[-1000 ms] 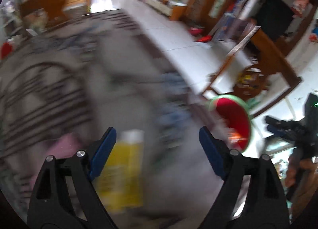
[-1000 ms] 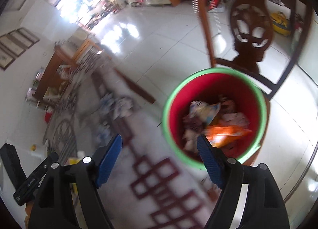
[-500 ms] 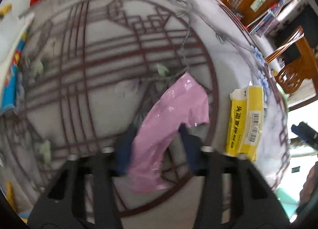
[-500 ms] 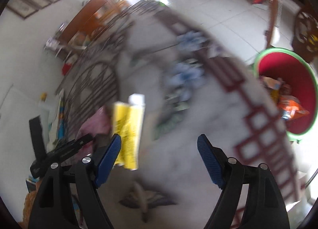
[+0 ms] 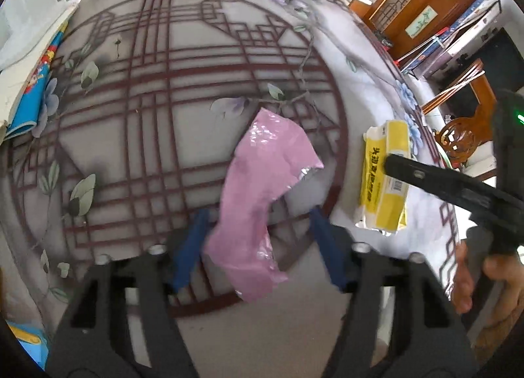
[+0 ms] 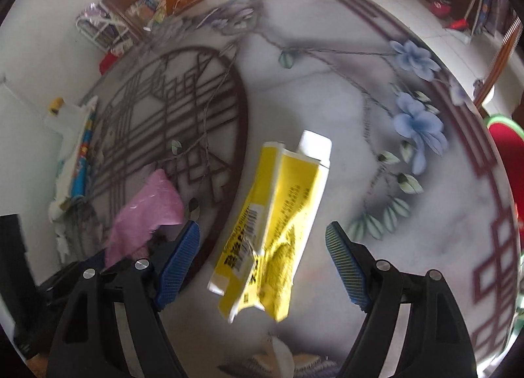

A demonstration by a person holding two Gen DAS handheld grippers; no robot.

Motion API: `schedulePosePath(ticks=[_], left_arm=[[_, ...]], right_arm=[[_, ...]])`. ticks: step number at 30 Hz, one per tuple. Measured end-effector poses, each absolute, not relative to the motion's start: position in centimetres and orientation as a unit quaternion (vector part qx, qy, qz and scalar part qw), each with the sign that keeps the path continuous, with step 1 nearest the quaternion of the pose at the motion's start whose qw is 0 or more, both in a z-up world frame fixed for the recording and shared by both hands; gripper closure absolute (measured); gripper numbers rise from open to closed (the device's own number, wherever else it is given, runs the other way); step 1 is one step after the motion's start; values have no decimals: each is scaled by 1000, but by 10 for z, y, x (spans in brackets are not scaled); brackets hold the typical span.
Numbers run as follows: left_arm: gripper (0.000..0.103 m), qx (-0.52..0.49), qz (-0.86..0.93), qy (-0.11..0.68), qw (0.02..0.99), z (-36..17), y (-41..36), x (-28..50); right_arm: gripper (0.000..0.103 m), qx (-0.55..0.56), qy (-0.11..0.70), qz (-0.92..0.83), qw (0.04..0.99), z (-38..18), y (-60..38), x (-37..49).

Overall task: Collect trash
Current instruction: 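Grasp the pink plastic bag with the left tool while the right tool grasps the yellow carton, then lift the pink bag and yellow carton and carry both to the red bin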

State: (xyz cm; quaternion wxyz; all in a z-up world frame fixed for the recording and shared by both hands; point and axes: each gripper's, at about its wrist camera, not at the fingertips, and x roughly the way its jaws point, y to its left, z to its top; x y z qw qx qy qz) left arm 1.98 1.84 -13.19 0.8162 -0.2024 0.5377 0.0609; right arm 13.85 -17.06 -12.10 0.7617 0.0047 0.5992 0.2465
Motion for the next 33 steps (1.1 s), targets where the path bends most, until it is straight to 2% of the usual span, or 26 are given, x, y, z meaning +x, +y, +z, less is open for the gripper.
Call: schedulePosePath(ticks=[4,6,9,11,14,16,18,24,33], left_arm=[[34,-197,50,525,826,-126,21,19],[34,-195,50,525,827,-127,22,23],[34,-193,48,526,827,-132,24,34],[35,-188,52,532,824,-137,25,40],[50,-193,55,548,812,-148,26,46],[71,-197,56,553,808,-152,26,46],[76,-204,56,552,807,-152,25,44],[81,-215,55,523,823,-132,21,39],[81,-213,33,481,850,-91,3,43]], right_arm=[[33,-9,608,244,756,-129,-164,139],[56,-21,607,246,756,-129,-162,138],[72,-27,608,253,752,-126,-163,137],[72,-18,600,257,758,-119,-169,136],[72,-9,584,264,768,-106,-178,132],[72,-9,574,270,773,-98,-184,129],[72,-8,561,275,781,-88,-191,124],[72,-3,531,276,801,-71,-204,113],[72,9,516,271,813,-58,-220,109]])
